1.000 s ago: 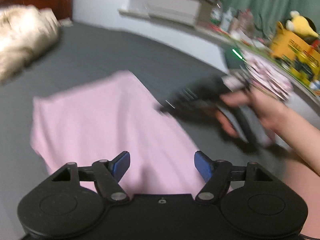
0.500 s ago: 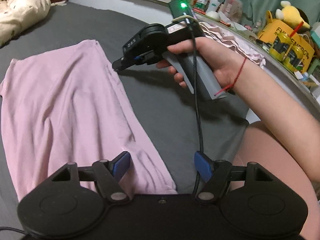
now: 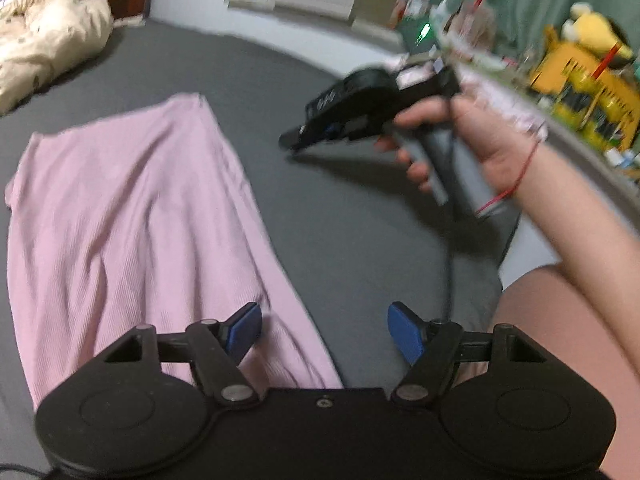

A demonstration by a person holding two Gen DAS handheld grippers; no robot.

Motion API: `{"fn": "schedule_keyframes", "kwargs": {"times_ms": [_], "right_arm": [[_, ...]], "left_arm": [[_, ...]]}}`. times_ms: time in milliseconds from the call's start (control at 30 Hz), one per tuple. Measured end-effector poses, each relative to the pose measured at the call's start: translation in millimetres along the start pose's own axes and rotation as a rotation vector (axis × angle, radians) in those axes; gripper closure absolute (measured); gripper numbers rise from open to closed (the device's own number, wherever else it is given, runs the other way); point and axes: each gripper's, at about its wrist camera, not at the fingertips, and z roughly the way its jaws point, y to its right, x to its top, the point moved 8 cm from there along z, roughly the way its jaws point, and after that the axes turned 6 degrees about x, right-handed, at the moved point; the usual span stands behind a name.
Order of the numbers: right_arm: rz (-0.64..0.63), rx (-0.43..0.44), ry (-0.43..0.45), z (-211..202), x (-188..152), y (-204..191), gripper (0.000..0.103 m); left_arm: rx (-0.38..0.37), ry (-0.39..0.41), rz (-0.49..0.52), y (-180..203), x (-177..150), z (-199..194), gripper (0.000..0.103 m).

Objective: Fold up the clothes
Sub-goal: 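Open the left gripper while the right gripper folds the trousers edge over lengthwise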

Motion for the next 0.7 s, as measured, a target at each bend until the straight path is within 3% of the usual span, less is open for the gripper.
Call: {"fn": "schedule_keyframes", "kwargs": {"times_ms": [167, 333, 400, 500, 700], "right_arm": [[-0.014, 0.017, -0.004, 1, -3, -1, 0.095], [-0.002, 0.031, -0.021, 5, -6, -1, 0.095], [0.021, 0.041, -0.016, 5, -7, 1, 0.095], [0.05, 0.056, -0.011, 7, -5, 2, 0.095], [0.07, 0.07, -0.004, 11, 0, 0, 0.095]], "left_arm": [[0.021, -0.037, -0.012, -9, -5, 9, 0.053], [0.029, -0.04, -0.018, -15, 1, 13, 0.085], [0.034, -0.038, -0.011, -13, 4, 14, 0.091], [0.028, -0.035, 0.009, -7, 6, 17, 0.096], [0.005, -0.039, 0.088, 15, 3, 21, 0.097]]}}
